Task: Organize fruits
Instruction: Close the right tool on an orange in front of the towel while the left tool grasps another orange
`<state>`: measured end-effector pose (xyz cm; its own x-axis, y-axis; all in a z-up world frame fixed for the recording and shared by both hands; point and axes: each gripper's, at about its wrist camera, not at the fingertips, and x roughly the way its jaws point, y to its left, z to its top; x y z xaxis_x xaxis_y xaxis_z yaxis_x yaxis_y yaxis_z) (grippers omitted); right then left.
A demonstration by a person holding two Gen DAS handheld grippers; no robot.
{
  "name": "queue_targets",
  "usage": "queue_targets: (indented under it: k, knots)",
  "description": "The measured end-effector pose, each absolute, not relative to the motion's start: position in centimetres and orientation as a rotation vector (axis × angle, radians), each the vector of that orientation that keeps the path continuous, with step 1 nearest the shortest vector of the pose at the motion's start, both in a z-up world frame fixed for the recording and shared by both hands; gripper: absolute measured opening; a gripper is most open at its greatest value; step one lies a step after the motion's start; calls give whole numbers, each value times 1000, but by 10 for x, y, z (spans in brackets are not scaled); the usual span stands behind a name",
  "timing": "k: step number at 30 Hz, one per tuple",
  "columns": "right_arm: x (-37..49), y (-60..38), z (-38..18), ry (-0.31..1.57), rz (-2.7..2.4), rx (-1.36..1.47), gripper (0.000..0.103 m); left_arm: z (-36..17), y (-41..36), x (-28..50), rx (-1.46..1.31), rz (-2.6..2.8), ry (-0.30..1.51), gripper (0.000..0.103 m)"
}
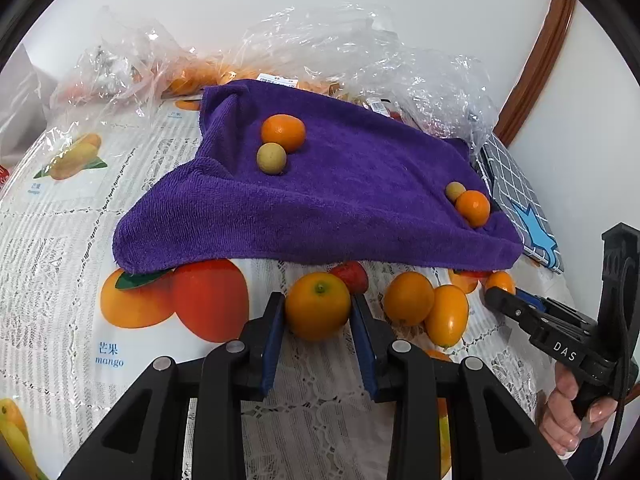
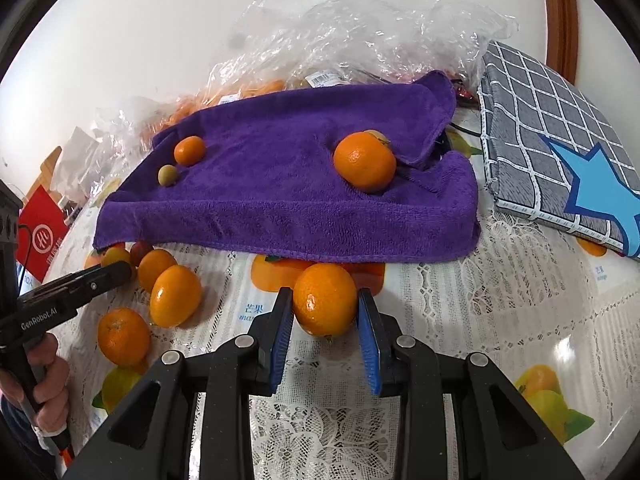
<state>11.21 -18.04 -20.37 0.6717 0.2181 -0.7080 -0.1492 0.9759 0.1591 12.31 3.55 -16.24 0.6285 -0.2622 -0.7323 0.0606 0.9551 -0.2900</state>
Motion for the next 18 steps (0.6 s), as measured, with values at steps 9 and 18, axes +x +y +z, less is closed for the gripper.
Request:
queue_targets:
  k: [9, 18]
  knots:
    - [111, -175, -203, 798, 190, 43, 32, -164, 42, 124, -302, -209, 879, 32]
    - [99, -179, -193, 716, 233, 72, 32, -153, 55, 112, -367, -172, 784, 31]
